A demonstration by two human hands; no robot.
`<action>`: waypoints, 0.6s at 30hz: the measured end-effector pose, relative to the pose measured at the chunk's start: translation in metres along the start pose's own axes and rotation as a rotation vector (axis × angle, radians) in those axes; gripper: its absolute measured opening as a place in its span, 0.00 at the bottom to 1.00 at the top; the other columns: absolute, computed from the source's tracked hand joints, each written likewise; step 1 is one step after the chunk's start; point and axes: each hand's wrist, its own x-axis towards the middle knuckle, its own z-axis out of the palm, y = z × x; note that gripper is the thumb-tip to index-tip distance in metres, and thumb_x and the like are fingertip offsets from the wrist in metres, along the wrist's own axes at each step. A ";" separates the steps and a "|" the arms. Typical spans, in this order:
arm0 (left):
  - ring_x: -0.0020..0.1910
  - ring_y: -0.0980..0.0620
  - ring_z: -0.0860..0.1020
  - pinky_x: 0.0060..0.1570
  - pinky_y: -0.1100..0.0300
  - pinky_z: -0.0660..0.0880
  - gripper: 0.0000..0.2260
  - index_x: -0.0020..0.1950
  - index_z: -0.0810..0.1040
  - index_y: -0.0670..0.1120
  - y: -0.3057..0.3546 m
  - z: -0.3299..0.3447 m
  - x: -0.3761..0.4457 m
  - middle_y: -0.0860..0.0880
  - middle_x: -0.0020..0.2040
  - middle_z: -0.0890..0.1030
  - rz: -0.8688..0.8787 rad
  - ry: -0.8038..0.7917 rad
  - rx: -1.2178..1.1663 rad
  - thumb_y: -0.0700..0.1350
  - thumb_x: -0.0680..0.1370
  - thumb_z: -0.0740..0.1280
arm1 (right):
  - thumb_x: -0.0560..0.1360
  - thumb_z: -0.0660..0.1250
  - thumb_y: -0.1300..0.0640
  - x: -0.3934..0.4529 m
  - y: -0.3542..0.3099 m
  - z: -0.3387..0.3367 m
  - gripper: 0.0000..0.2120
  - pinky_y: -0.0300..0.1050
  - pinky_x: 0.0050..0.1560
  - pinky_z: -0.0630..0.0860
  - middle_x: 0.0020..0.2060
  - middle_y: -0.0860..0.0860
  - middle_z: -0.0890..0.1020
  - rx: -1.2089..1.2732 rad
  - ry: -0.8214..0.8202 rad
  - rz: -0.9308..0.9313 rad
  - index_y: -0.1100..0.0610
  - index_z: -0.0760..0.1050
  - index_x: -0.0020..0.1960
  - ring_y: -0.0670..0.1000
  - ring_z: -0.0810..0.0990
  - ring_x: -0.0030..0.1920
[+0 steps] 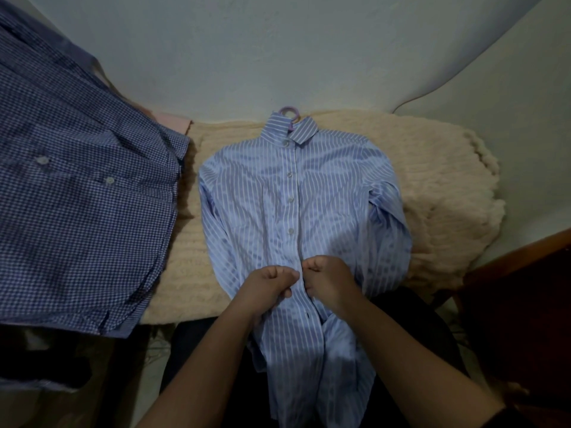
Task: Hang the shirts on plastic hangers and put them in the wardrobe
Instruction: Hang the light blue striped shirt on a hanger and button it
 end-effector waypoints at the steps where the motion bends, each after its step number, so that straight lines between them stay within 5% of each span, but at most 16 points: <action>1: 0.23 0.55 0.66 0.23 0.64 0.64 0.07 0.40 0.80 0.45 -0.001 0.000 0.000 0.47 0.30 0.77 0.008 0.000 0.002 0.46 0.77 0.69 | 0.79 0.58 0.67 -0.001 -0.001 0.000 0.09 0.47 0.34 0.72 0.32 0.58 0.76 0.048 -0.004 0.014 0.61 0.75 0.45 0.53 0.73 0.32; 6: 0.20 0.55 0.65 0.20 0.64 0.62 0.10 0.37 0.78 0.43 -0.004 0.003 -0.001 0.45 0.28 0.74 0.064 0.018 -0.017 0.45 0.77 0.69 | 0.78 0.63 0.59 -0.008 0.002 -0.004 0.09 0.48 0.36 0.73 0.30 0.56 0.76 -0.048 0.046 -0.135 0.45 0.69 0.46 0.54 0.74 0.31; 11: 0.22 0.55 0.68 0.21 0.63 0.65 0.10 0.37 0.78 0.42 -0.008 0.009 -0.003 0.45 0.28 0.76 0.127 0.075 -0.020 0.45 0.76 0.70 | 0.77 0.64 0.58 -0.004 0.005 -0.004 0.05 0.40 0.41 0.73 0.38 0.47 0.78 -0.158 0.047 -0.208 0.49 0.75 0.48 0.43 0.75 0.35; 18: 0.19 0.58 0.71 0.20 0.67 0.66 0.04 0.42 0.77 0.41 -0.007 0.007 0.000 0.42 0.33 0.78 0.093 0.059 -0.123 0.38 0.75 0.71 | 0.78 0.62 0.61 0.005 0.008 -0.004 0.12 0.41 0.38 0.73 0.37 0.47 0.77 -0.165 0.018 -0.184 0.45 0.72 0.42 0.44 0.75 0.34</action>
